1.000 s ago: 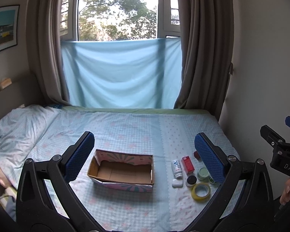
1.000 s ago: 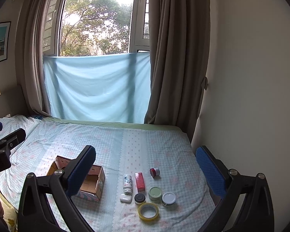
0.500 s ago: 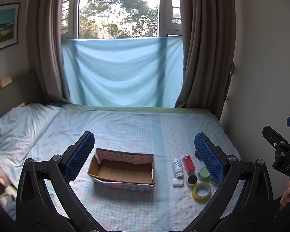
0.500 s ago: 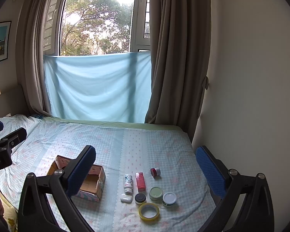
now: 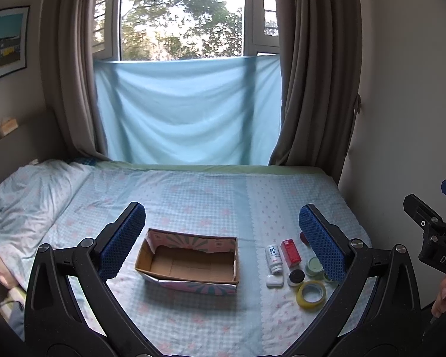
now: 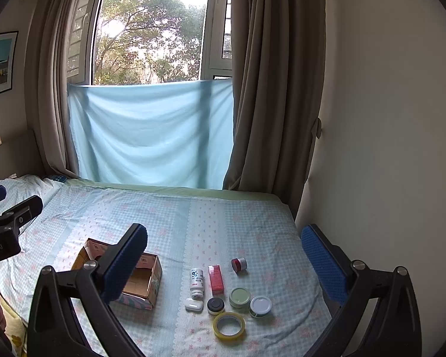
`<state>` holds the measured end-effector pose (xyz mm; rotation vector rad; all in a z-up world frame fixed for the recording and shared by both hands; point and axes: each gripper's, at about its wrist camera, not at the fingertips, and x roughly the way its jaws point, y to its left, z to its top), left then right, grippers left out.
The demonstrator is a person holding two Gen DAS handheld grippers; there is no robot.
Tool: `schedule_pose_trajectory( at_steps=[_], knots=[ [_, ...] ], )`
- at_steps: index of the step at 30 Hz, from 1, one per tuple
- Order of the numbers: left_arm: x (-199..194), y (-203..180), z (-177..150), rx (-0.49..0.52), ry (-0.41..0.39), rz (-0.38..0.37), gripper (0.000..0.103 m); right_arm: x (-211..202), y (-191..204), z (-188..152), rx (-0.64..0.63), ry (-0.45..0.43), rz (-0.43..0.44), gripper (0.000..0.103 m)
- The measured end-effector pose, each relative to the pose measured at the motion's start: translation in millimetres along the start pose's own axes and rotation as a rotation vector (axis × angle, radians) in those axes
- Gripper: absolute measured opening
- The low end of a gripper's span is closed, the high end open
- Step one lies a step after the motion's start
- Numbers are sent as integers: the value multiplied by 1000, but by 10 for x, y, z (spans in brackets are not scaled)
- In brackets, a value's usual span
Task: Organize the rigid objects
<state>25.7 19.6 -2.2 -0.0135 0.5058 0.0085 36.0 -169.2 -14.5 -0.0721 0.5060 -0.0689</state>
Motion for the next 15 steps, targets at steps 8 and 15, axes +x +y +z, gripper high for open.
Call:
schedule_pose_trajectory(
  at_steps=[8,15],
  knots=[
    [-15,5,-5,-1,0,-1,102,0,26,-18,-1,0,-1,103],
    [-51,-9,-16,3,-7,-5,102,-3,22,-14,-1,0,2,103]
  ],
)
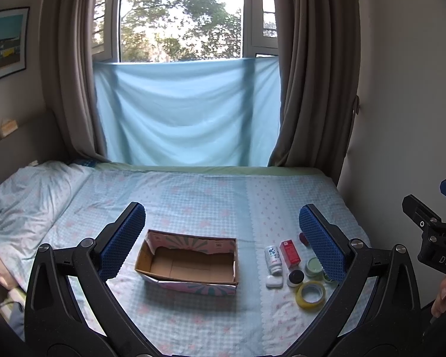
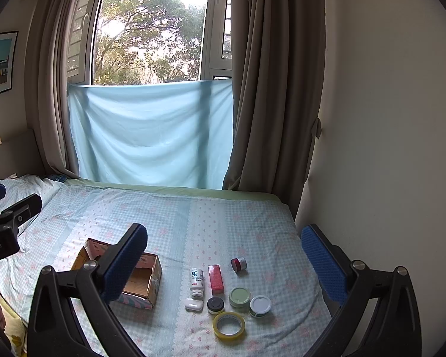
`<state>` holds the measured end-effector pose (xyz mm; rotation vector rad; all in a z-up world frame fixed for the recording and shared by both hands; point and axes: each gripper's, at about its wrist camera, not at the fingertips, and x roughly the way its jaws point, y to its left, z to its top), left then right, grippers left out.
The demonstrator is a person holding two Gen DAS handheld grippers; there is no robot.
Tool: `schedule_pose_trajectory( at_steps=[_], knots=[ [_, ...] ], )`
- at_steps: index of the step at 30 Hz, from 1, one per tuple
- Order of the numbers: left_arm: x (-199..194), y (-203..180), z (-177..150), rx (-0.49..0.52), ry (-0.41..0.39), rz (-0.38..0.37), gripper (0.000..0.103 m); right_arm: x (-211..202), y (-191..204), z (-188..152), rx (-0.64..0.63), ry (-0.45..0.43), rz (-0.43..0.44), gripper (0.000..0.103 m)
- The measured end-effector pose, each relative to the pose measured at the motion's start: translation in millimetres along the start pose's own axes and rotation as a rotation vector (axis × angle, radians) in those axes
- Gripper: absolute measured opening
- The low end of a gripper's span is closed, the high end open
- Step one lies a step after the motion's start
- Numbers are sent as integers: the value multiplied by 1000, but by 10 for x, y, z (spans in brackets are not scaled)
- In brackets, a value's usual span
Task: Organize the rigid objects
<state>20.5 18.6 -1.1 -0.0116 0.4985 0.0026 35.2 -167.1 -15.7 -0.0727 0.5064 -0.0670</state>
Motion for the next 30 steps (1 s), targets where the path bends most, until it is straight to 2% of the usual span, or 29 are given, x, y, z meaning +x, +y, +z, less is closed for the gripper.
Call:
schedule_pose_trajectory(
  at_steps=[10,16,23,30],
  knots=[
    [11,30,49,8,20,-22,102,-23,-47,19,8,5,-11,103],
    [292,-16,176,35,76,-66,102,25,-201,37,50,40,-56,103],
    [1189,-289,49,50,261,-161,102,437,-569,-258,127,161,-150,103],
    [2301,-750,-355,46,460,-161,102,1181,-980,-806,171,309,-156,103]
  ],
)
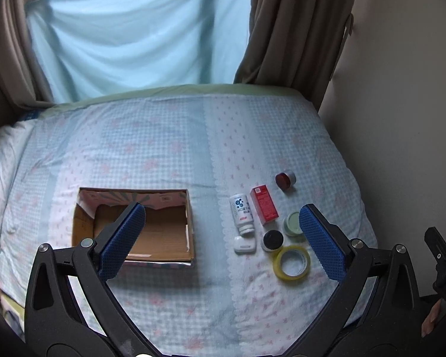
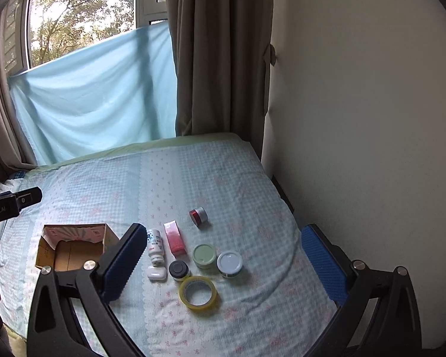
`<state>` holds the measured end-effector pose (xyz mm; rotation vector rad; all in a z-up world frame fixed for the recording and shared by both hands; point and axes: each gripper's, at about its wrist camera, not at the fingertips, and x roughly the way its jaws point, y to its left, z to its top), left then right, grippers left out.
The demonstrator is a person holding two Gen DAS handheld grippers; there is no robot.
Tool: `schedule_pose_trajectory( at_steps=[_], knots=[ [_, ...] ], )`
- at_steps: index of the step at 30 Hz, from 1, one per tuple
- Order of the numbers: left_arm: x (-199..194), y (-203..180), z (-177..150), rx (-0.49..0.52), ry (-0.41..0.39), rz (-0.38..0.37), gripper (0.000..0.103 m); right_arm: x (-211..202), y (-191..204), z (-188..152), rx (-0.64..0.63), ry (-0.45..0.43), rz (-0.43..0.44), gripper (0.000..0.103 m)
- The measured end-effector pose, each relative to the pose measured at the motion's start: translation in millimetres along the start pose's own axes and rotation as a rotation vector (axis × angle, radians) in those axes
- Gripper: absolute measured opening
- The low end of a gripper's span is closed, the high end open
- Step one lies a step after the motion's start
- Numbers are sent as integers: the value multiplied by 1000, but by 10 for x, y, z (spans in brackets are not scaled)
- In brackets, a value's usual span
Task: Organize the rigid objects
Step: 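Grasp the white vitamin bottle with the left tool while the right tool grasps the white-lidded jar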
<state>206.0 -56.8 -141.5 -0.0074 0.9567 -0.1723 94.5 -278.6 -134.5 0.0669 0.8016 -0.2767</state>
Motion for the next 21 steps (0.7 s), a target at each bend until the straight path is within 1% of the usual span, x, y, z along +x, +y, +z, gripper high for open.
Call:
schedule_pose_trajectory(
  at_steps=[4,8,12,17,21],
  knots=[
    [764,-180,42,-1,120,11,102,620,-81,-149,-20,93,2,103],
    [1573,-319,20,0,241,50,102,1220,-166,-307,-13,190,14,103],
    [2338,-363,-63,-37,362,66,102,1805,-181,-495,-49,276,12,103],
    [3116,-424,-251,-42,487,86,102,2499,-147,-811,-97,375,7,103],
    [3625,-473,-398,-7,550,127,102,2986,-99,-1047,-146,444,-5,103]
  ],
)
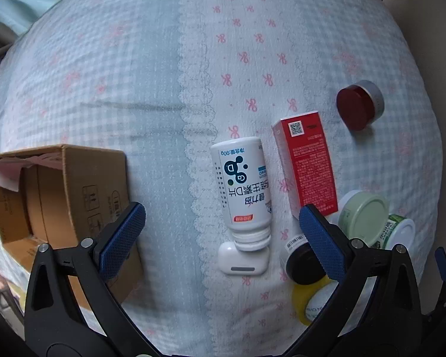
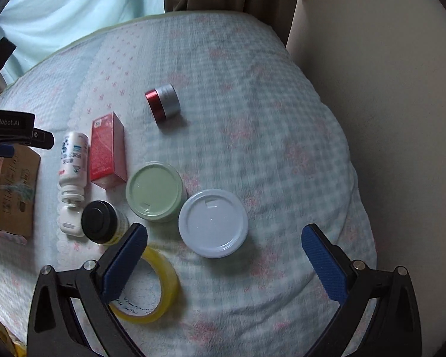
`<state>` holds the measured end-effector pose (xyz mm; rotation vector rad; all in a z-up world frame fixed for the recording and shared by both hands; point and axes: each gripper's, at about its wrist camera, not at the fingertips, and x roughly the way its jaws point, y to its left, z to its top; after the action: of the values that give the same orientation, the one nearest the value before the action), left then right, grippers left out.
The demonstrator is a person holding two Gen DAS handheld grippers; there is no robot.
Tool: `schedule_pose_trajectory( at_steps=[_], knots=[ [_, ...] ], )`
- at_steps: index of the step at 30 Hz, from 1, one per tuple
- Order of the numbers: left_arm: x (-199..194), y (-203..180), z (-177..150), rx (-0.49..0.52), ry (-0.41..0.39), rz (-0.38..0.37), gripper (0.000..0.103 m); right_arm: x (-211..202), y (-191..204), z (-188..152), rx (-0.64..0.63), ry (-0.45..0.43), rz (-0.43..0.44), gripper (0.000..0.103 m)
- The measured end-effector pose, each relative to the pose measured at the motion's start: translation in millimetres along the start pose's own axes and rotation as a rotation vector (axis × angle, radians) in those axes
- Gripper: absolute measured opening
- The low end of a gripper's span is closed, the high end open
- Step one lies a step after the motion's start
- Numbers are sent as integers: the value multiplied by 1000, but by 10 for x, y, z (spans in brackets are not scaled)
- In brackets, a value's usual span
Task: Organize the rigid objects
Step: 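Grasp the white vitamin bottle with the left tool while the right tool grasps the white-lidded jar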
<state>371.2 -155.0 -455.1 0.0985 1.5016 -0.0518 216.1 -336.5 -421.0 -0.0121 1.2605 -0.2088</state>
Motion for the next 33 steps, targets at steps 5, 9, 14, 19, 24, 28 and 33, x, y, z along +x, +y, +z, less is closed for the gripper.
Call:
schedule_pose_trajectory(
  at_steps=[5,9,14,19,24,28,33],
  knots=[
    [437,-49,103,11,71,25,95,349,74,-28,-44,61,13,103],
    [650,-73,165,-7,112,3,86,508,105,-20,-71,79,3,102],
    [855,-173,186,-7,159,-26,63,687,103,56,-69,101,14,88],
    [906,-299,203,13,161,-41,50,799,104,139,-76,137,55,67],
    [894,-287,199,7,153,-50,50,805,136,159,-91,135,44,66],
    [843,-220,163,-2,145,-59,49,809,130,161,-90,134,47,66],
    [606,-101,83,1,113,-71,49,753,98,131,-76,127,42,66]
  ],
)
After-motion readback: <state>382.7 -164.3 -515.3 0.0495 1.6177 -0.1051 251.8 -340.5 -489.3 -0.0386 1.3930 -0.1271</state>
